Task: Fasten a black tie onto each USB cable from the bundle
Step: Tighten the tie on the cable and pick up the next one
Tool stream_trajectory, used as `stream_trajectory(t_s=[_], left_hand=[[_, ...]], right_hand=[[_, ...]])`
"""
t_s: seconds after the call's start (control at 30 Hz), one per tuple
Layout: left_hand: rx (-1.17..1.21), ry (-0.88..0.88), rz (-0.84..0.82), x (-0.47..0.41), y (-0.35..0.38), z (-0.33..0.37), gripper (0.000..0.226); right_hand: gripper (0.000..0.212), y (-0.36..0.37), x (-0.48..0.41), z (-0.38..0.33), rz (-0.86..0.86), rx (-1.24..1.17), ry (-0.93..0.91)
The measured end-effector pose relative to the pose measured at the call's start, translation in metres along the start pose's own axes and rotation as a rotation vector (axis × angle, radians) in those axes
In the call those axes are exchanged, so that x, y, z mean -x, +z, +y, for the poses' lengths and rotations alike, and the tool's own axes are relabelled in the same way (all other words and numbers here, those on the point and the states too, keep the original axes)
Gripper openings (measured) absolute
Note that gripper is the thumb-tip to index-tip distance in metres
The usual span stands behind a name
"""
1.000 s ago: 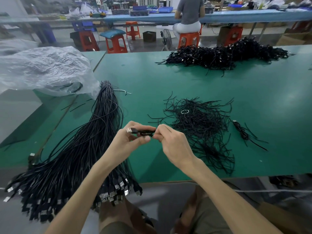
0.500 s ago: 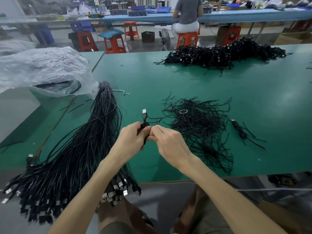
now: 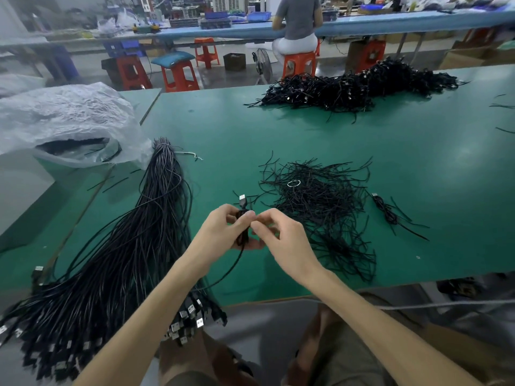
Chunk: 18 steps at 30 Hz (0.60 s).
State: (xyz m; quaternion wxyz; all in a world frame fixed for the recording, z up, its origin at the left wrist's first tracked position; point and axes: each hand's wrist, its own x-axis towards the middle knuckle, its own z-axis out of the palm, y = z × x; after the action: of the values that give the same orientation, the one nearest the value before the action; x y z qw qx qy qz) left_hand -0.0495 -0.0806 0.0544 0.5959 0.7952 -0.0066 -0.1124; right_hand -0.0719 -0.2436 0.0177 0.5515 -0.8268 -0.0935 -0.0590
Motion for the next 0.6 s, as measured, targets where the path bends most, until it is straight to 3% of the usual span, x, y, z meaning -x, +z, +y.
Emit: stream_trajectory(t_s=[0.1, 0.27, 0.4, 0.6], left_hand=[[0.016, -0.018, -0.021, 0.001, 0.006, 0.002, 0.018], [0.049, 0.026, -0.339, 0.005, -0.009, 0.006, 0.029], [0.04, 0.04, -0.263, 0.003, 0.005, 0.01, 0.022], [0.027, -0.003, -0.174, -0.01, 0.02, 0.001, 0.014]], right_hand=[[0.027, 0.0, -0.002, 0.0, -0.046, -0.19, 0.18], [0.011, -0.025, -0.008, 0.006, 0.009, -0.383, 0.316], [0.021, -0.041, -0.01, 0.007, -0.12, -0.475, 0.41], [0.025, -0.043, -0.004, 0.01, -0.133, -0.618, 0.501]])
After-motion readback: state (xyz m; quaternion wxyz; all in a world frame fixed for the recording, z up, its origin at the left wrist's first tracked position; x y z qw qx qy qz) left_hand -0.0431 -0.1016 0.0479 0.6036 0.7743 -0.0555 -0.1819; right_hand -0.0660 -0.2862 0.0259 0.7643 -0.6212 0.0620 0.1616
